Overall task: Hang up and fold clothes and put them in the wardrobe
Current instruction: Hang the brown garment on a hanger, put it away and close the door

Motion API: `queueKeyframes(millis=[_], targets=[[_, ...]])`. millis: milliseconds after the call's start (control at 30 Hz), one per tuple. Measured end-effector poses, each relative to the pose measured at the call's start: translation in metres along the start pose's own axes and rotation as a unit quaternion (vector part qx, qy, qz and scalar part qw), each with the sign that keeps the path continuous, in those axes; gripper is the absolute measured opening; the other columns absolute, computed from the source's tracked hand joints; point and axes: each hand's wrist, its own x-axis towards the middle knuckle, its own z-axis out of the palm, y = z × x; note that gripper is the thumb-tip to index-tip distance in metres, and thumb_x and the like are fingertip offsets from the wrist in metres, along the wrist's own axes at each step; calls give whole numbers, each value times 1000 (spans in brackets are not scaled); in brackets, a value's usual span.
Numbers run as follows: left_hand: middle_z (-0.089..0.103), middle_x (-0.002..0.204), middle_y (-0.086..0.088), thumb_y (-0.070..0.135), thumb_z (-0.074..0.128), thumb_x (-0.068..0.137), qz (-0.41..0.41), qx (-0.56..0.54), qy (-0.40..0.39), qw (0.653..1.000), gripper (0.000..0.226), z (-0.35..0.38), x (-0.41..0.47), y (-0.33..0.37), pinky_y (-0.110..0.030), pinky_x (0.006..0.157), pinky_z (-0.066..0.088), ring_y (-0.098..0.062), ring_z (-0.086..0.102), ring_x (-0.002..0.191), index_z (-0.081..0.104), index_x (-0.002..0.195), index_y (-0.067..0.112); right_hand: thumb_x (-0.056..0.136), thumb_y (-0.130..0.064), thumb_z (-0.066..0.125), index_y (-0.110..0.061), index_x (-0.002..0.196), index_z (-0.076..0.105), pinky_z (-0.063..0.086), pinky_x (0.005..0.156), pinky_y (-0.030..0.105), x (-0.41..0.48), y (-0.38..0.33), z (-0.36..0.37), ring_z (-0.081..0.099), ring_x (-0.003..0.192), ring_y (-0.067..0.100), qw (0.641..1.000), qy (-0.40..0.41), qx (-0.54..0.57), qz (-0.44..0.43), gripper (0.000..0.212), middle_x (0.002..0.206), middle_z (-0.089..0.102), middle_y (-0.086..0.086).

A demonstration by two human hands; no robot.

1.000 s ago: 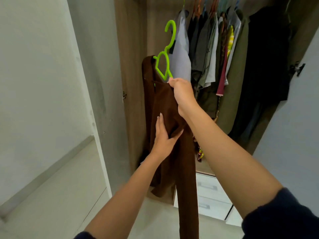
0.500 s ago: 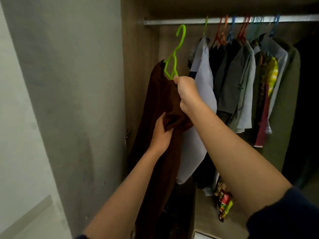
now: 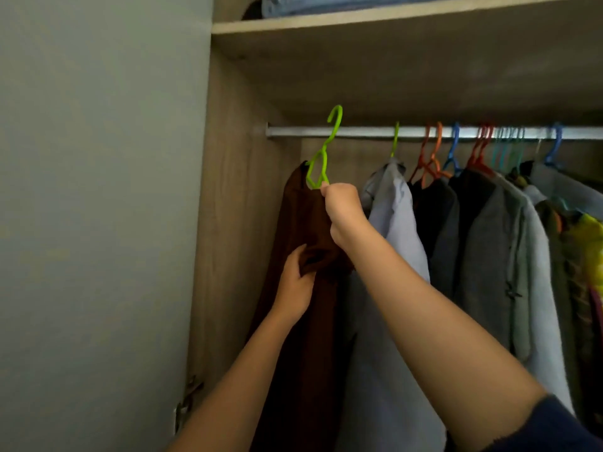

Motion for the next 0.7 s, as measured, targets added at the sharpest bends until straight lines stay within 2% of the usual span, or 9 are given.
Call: queueKeyframes(millis=[67,200,333,433,533,600,667,700], targets=[[51,135,-5,18,55,93,13,-4,-2,1000,45,6,32,-5,-31,104,42,-16,51,122,44,137,14,98,-17,45,-9,79,51,32,60,27,30,-3,0,44,66,20,1000,0,-3,-7,22,73,46,9],[54,131,-4,16,54,94,47,12,-13,999,40,20,81,-8,-15,91,42,-15,53,118,49,133,12,97,-13,43,-4,103,54,31,51,25,80,-6,0,44,60,18,1000,-1,11,-17,16,73,47,7],[58,122,-3,2,46,95,76,0,-29,997,33,33,107,-12,-3,81,41,-9,55,109,52,127,8,97,-11,39,-4,107,49,28,45,26,111,-6,-3,42,58,15,1000,-6,-5,-28,16,71,43,6],[60,115,2,3,45,96,75,-21,-43,996,29,40,119,-14,-7,83,43,-9,57,108,53,121,15,97,-12,40,-2,113,52,31,41,23,128,-3,-4,44,58,15,1000,-7,-6,-28,23,71,45,6],[58,125,-5,7,43,98,61,-27,-54,996,32,43,126,-19,-21,96,43,-16,55,116,50,127,15,99,-15,38,-9,92,47,26,30,18,137,0,-2,38,52,14,1000,-7,-25,-16,13,66,39,4],[58,125,-3,9,43,98,46,-22,-63,997,31,44,128,-22,-21,96,44,-14,56,114,49,127,17,99,-16,38,-11,84,42,25,33,21,142,3,-1,33,51,14,999,-4,-40,-13,17,63,35,3],[58,122,-1,8,42,99,35,-16,-66,997,30,44,128,-23,-19,94,44,-11,56,110,48,125,20,99,-15,41,-8,92,44,25,40,22,144,6,-2,33,52,13,999,-5,-34,-13,10,64,36,3],[57,124,-2,9,43,98,30,-13,-67,997,31,43,128,-24,-22,97,44,-13,56,112,48,126,20,98,-14,42,-7,92,46,26,43,22,147,8,-2,34,53,12,999,-9,-31,-12,10,64,37,3]])
